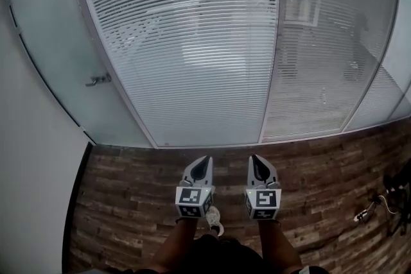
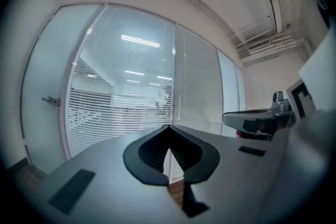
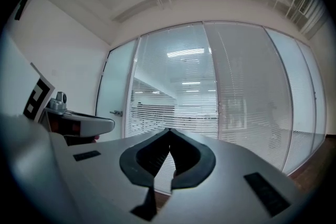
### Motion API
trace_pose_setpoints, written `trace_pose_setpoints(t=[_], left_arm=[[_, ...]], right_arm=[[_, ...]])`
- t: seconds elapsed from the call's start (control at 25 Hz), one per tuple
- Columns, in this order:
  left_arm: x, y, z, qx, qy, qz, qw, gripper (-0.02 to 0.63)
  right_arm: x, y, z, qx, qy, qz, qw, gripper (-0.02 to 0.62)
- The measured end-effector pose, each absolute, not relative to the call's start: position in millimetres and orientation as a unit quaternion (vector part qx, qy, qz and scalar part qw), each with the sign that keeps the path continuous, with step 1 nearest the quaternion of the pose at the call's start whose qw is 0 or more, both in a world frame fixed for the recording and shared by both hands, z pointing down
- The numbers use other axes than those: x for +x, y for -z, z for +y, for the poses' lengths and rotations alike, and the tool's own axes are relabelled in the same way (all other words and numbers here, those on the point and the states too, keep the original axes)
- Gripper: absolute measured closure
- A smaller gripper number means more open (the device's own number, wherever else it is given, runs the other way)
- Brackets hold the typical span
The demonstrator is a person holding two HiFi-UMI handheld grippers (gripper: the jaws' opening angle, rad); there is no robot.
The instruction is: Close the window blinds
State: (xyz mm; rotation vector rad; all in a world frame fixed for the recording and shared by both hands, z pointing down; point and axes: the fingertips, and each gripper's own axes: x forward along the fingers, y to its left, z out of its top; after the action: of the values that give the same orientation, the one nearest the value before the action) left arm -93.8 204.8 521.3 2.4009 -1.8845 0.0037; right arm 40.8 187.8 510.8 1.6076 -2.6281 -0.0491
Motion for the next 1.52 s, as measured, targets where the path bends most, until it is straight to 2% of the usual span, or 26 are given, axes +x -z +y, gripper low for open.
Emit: trace_pose_setpoints(t=[0.36, 0.68, 0.88, 1.04, 1.24, 1.52], left_arm=[[-120.5, -524.5, 108.2, 0.774, -0.024, -0.633, 0.008, 0.611], [-146.8, -524.5, -1.4, 0.783, -0.023, -0.621, 0.031, 0.611], [-171.1, -507.8, -69.8, 0.798, 0.021, -0.601, 0.046, 0.611], [-182.4, -489.0, -110.0, 0.808, 0.022, -0.588, 0.013, 0.611], [-191.6, -488.3, -143.9, 0.811, 0.014, -0.585, 0.026, 0.611], [-199.0, -498.3, -172.1, 0.814, -0.006, -0.581, 0.009, 0.611]], right_arm=[[29.5, -523.2, 88.8, 0.534, 0.043, -0.842, 0.056, 0.592], [10.0, -521.0, -16.3, 0.549, 0.023, -0.834, 0.053, 0.592], [-7.0, -521.2, -82.8, 0.561, 0.020, -0.827, 0.040, 0.592], [-23.5, -511.4, -118.9, 0.564, 0.030, -0.824, 0.035, 0.592], [-39.8, -510.9, -151.4, 0.560, 0.025, -0.827, 0.044, 0.592], [-47.4, -507.1, -175.4, 0.569, 0.029, -0.820, 0.044, 0.592]])
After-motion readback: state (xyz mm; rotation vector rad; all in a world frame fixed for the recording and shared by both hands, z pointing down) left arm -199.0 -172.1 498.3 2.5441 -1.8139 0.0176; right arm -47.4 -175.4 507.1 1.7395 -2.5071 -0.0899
